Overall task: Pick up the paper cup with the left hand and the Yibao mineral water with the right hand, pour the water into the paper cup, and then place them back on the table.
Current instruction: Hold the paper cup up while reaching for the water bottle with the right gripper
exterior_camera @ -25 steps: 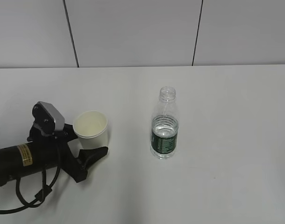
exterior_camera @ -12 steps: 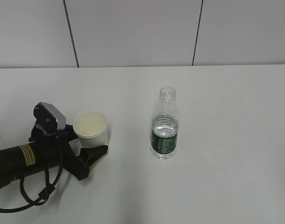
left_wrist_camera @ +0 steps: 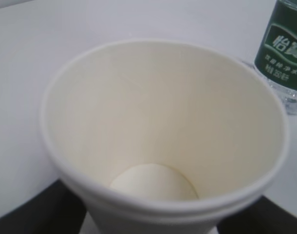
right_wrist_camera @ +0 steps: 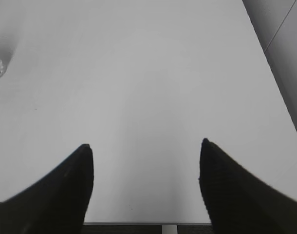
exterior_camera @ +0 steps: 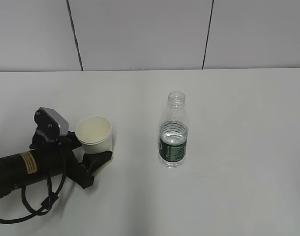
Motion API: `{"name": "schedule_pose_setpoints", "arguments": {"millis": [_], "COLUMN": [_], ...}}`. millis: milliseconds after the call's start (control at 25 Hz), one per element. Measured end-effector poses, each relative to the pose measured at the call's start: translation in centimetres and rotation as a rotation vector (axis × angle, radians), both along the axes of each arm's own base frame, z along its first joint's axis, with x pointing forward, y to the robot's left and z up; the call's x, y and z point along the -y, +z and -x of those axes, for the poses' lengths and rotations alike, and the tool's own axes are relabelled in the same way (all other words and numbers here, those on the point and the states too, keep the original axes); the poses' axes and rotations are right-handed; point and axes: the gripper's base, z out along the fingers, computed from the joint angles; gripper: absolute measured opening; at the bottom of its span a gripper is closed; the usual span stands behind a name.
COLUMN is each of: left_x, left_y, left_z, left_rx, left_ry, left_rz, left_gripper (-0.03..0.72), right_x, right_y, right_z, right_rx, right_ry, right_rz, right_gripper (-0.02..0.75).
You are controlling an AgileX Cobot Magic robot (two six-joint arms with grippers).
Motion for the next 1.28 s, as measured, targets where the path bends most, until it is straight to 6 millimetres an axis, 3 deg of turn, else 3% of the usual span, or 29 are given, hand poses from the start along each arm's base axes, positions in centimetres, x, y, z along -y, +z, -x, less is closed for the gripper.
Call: {"name": "schedule_pose_setpoints", "arguments": {"millis": [240, 640, 1280], "left_x": [0.0, 0.6, 1.8], "left_y": [0.0, 0.2, 6.3], "left_z": [0.0, 0.7, 2.6], "left_rx": [0.000, -0.060, 0.015], "left_ry": [0.000, -0.078, -0.355], "left_rz": [0.000, 0.046, 0.077], "left_gripper": [0.437, 0.433, 0.433], "right_x": [0.0, 0.0, 0.0], "right_y": [0.0, 0.0, 0.0], "right_z": [0.0, 0.0, 0.0], "right_rx": [0.000, 0.000, 0.000], "right_ry": [0.000, 0.000, 0.000], "right_rz": [0.000, 0.000, 0.000], "right_gripper": [0.499, 0.499, 0.499]}}
